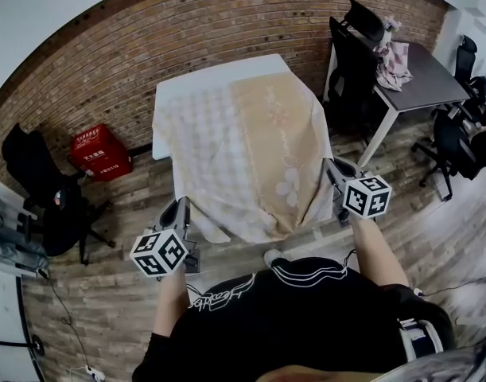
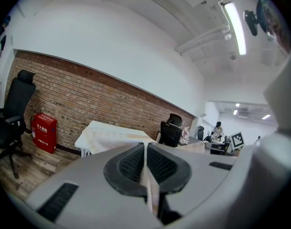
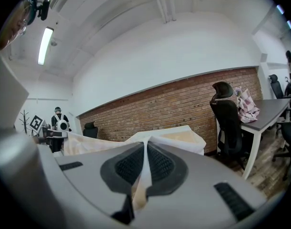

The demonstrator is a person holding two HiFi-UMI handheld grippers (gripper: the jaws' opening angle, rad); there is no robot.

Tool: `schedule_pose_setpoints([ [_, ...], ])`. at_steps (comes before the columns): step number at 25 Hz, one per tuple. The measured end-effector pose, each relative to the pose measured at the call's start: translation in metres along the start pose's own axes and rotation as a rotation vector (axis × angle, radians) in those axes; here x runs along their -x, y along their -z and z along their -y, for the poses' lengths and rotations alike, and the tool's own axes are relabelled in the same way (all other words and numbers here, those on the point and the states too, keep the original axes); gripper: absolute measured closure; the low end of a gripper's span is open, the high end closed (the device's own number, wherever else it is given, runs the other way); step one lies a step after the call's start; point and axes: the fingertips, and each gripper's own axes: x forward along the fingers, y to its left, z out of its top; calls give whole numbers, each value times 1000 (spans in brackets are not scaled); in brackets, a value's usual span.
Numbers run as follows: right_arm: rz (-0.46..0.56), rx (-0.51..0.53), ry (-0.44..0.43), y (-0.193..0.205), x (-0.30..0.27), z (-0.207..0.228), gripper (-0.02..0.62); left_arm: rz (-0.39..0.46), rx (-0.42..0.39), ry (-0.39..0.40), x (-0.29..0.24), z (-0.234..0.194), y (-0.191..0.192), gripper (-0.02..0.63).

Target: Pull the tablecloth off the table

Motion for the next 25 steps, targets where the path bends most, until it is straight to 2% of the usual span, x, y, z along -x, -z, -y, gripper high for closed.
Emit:
schedule_pose_setpoints([
  [10,-23,23,-19,5,13,-13,597,19,14,29,15,5,4,601],
  [17,-27,28,-34,1,16,-15,597,14,18,23,17,11,4,601],
  [25,-36,1,-60,8,32,-3,597,-11,3,-1,12,38,13,601],
])
